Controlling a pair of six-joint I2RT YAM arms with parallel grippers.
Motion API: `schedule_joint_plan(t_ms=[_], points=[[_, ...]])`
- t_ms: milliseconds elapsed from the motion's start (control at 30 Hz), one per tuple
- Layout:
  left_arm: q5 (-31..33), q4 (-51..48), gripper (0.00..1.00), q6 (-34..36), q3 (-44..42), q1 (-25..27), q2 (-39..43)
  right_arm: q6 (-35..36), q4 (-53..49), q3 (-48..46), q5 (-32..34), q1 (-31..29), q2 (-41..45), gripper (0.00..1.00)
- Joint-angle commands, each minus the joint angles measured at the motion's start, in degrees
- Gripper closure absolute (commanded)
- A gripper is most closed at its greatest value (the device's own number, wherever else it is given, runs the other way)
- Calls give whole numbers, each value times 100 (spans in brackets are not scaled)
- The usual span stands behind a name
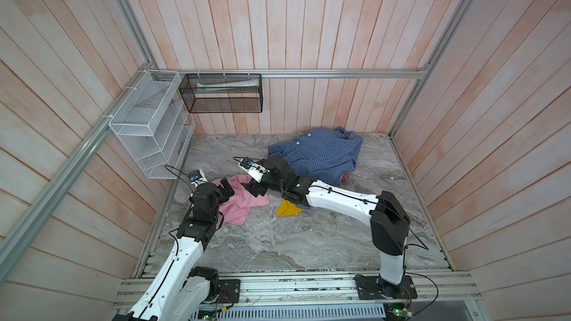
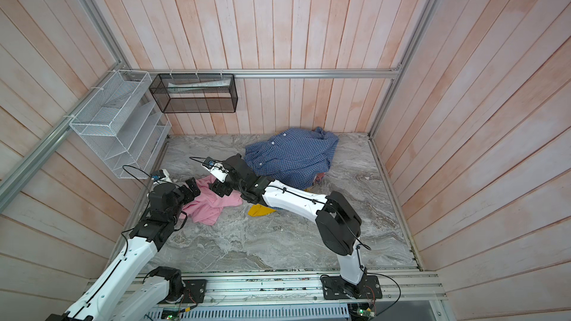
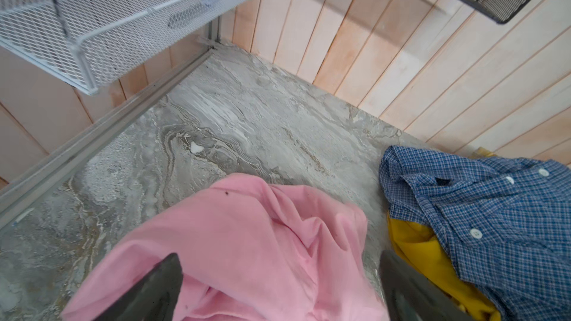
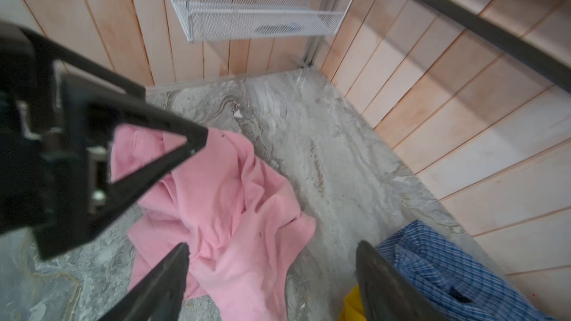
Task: Pick out a specific cloth from the pile
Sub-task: 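Grasp the pink cloth with the left gripper while the right gripper releases and withdraws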
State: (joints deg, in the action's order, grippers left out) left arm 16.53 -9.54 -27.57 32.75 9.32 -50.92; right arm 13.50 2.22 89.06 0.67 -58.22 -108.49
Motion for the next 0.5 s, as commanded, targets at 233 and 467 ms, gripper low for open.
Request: schedule_joint_plan(t_ms=[233,467], points=[[-1451,-347,0,-30,391,-27,-1094,-611,-334,-1250,1251,803,1342,15],[-1627,-1032,0,609,1193,-17,-2534,-978,-384,-2125,1493,1620,2512,15]])
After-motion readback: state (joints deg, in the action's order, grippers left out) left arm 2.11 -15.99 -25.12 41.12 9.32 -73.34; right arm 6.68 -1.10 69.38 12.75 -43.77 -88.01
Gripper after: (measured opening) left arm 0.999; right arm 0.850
